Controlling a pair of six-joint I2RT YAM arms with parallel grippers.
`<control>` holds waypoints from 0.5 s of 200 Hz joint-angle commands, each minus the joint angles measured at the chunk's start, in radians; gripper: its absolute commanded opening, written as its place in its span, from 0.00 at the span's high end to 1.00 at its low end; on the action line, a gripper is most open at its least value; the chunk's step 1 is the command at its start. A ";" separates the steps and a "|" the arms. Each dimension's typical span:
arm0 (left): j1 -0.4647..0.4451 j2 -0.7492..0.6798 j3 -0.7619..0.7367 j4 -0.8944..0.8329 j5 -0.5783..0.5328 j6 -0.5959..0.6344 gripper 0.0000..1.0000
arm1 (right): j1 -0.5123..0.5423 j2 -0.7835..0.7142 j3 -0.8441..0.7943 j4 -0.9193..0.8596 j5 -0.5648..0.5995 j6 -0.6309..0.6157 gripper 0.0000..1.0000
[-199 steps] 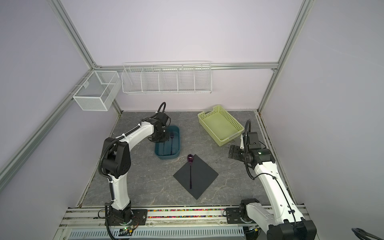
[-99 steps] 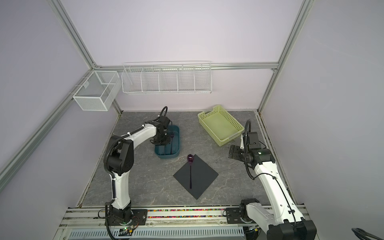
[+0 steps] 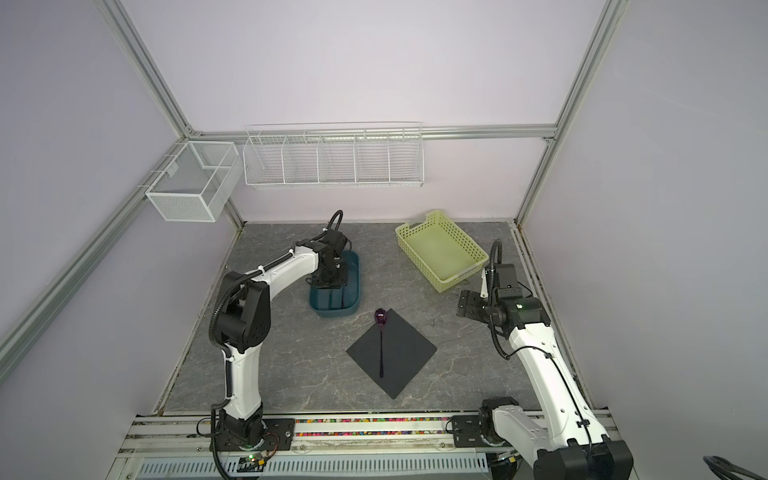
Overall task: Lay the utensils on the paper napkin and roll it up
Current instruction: 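Close the left gripper on the purple fork handle and lift slightly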
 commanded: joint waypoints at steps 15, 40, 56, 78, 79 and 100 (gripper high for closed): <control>-0.015 0.035 0.044 -0.021 -0.006 -0.034 0.87 | 0.007 -0.026 0.008 -0.028 0.011 -0.006 0.13; -0.016 0.060 0.051 -0.019 -0.016 -0.048 0.86 | 0.007 -0.030 0.007 -0.031 0.013 -0.006 0.13; -0.016 0.073 0.051 -0.013 -0.013 -0.051 0.86 | 0.007 -0.031 0.007 -0.032 0.014 -0.007 0.13; -0.019 0.095 0.054 -0.001 -0.008 -0.055 0.85 | 0.007 -0.035 0.008 -0.037 0.015 -0.010 0.13; -0.019 0.096 0.055 -0.001 -0.008 -0.054 0.85 | 0.007 -0.036 0.008 -0.037 0.016 -0.010 0.13; -0.022 0.117 0.072 -0.002 -0.012 -0.057 0.85 | 0.007 -0.042 0.009 -0.044 0.021 -0.014 0.13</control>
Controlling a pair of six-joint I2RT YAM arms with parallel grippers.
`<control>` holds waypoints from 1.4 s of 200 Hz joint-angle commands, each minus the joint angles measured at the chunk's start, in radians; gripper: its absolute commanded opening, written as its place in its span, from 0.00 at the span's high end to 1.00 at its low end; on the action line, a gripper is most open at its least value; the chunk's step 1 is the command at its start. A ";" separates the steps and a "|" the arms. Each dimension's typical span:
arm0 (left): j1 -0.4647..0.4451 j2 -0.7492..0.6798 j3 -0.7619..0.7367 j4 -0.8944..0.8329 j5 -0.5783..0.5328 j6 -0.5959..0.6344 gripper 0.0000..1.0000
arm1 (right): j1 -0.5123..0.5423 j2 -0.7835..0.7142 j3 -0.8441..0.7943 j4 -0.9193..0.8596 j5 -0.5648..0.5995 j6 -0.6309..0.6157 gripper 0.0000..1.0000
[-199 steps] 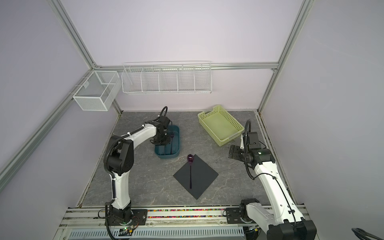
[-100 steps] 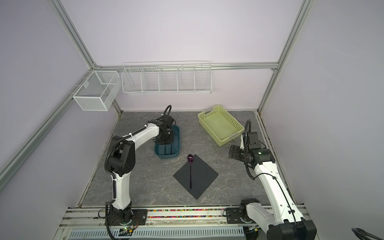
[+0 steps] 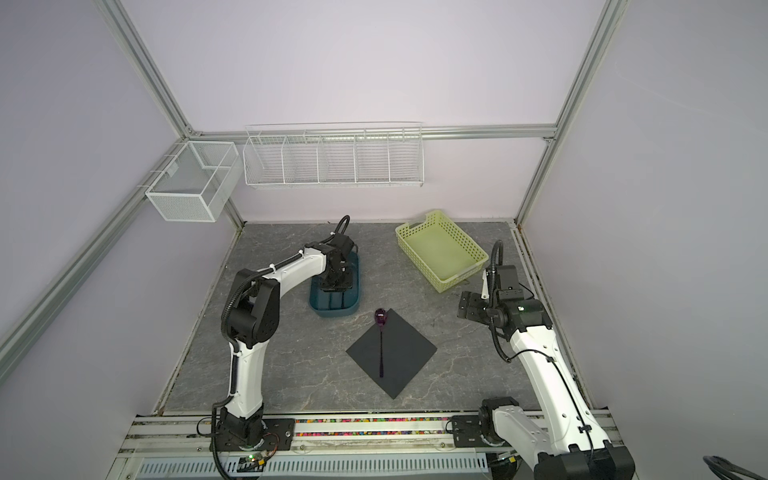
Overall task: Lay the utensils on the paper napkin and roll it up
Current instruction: 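Close the left gripper on the purple fork handle and lift slightly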
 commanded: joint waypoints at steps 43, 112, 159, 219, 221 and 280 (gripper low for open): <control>-0.004 0.089 0.097 -0.033 -0.053 -0.009 0.86 | 0.007 -0.033 0.013 -0.041 0.033 -0.025 0.12; -0.003 0.184 0.209 -0.094 -0.064 0.002 0.87 | 0.006 -0.055 0.015 -0.057 0.047 -0.033 0.12; 0.000 0.177 0.199 -0.096 -0.055 0.002 0.94 | 0.005 -0.062 0.013 -0.061 0.050 -0.032 0.12; 0.005 0.140 0.195 -0.094 -0.073 0.017 1.00 | 0.006 -0.063 0.021 -0.061 0.046 -0.031 0.12; 0.005 0.138 0.197 -0.095 -0.075 0.017 1.00 | 0.005 -0.063 0.021 -0.062 0.046 -0.031 0.12; 0.005 0.060 0.218 -0.122 -0.077 0.023 1.00 | 0.006 -0.058 0.030 -0.060 0.047 -0.039 0.12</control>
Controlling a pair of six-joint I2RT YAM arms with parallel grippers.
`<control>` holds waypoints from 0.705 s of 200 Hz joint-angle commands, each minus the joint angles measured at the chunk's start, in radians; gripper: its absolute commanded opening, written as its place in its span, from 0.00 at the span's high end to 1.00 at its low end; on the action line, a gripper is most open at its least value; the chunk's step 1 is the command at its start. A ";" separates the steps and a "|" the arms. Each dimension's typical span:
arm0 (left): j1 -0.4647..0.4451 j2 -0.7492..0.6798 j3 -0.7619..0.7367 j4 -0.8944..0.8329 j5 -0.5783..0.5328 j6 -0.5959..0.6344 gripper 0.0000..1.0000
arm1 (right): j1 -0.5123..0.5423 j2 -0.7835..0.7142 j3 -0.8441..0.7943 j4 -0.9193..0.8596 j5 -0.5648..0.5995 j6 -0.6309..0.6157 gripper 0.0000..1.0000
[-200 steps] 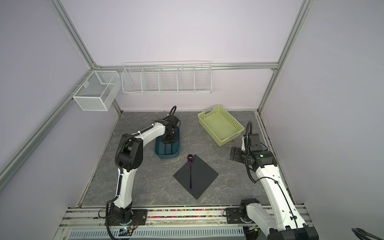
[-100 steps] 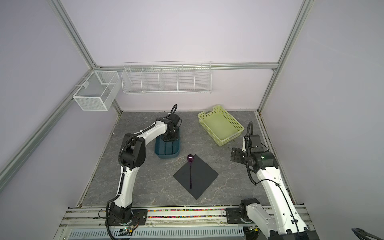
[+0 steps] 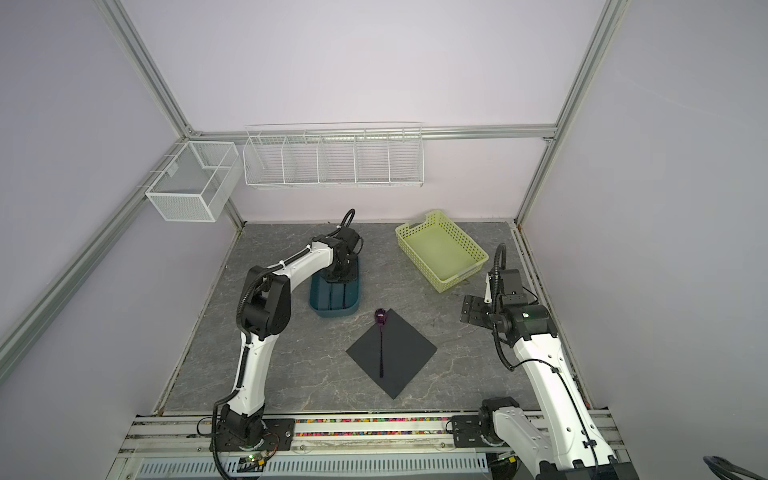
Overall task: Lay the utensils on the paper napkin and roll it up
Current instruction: 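Close the left gripper on the purple fork handle and lift slightly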
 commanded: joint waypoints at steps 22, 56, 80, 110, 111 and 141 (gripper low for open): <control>0.006 -0.106 0.018 -0.075 -0.019 0.010 1.00 | 0.005 -0.007 0.029 -0.007 0.014 -0.028 0.12; 0.006 -0.156 0.035 -0.105 -0.014 0.011 1.00 | 0.004 -0.002 0.032 0.000 0.013 -0.032 0.12; 0.004 -0.189 0.043 -0.128 -0.015 0.006 1.00 | 0.005 0.002 0.032 0.009 0.015 -0.037 0.12; -0.005 -0.231 0.040 -0.141 -0.013 0.002 1.00 | 0.003 0.008 0.029 0.020 0.015 -0.043 0.12; -0.005 -0.232 0.040 -0.142 -0.013 0.002 1.00 | 0.004 0.009 0.030 0.020 0.015 -0.044 0.12; -0.015 -0.270 0.037 -0.161 -0.018 -0.005 1.00 | 0.000 0.013 0.027 0.027 0.017 -0.056 0.12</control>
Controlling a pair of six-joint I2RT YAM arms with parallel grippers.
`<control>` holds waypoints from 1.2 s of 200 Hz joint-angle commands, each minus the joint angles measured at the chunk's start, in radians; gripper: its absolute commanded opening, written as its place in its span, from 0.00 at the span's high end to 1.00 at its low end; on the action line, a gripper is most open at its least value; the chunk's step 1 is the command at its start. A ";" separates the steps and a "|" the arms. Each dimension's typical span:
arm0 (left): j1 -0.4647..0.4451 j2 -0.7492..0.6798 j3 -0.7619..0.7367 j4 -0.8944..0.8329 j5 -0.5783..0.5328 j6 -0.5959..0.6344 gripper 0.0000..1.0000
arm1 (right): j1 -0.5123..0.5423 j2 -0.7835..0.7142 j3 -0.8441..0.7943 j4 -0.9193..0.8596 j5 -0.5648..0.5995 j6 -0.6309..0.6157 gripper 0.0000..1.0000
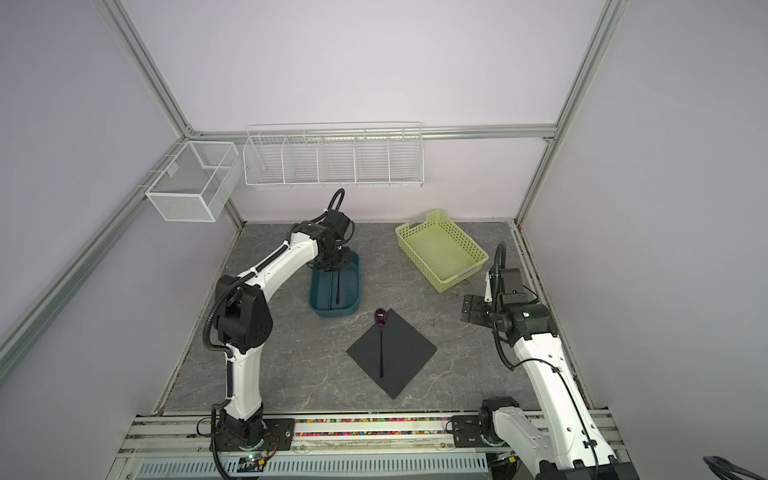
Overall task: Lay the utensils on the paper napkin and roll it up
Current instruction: 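Close the left gripper on the purple fork handle and lift slightly, then carry the purple fork with the left gripper over the dark napkin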
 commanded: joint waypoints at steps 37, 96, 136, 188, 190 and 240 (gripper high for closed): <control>-0.035 -0.122 -0.007 -0.072 -0.028 -0.031 1.00 | -0.002 0.006 0.015 0.041 -0.001 -0.036 0.11; -0.134 -0.238 -0.152 -0.030 -0.047 -0.134 1.00 | -0.005 0.017 0.011 0.083 -0.028 -0.032 0.11; -0.230 -0.300 -0.272 0.042 -0.064 -0.247 1.00 | -0.005 0.019 0.025 0.097 -0.050 -0.037 0.11; -0.371 -0.319 -0.382 0.129 -0.097 -0.379 1.00 | -0.005 0.004 0.015 0.112 -0.081 -0.035 0.11; -0.376 -0.317 -0.384 0.132 -0.096 -0.383 1.00 | -0.005 0.003 0.014 0.113 -0.081 -0.035 0.11; -0.467 -0.243 -0.398 0.200 -0.090 -0.456 1.00 | -0.005 -0.002 0.009 0.123 -0.107 -0.035 0.11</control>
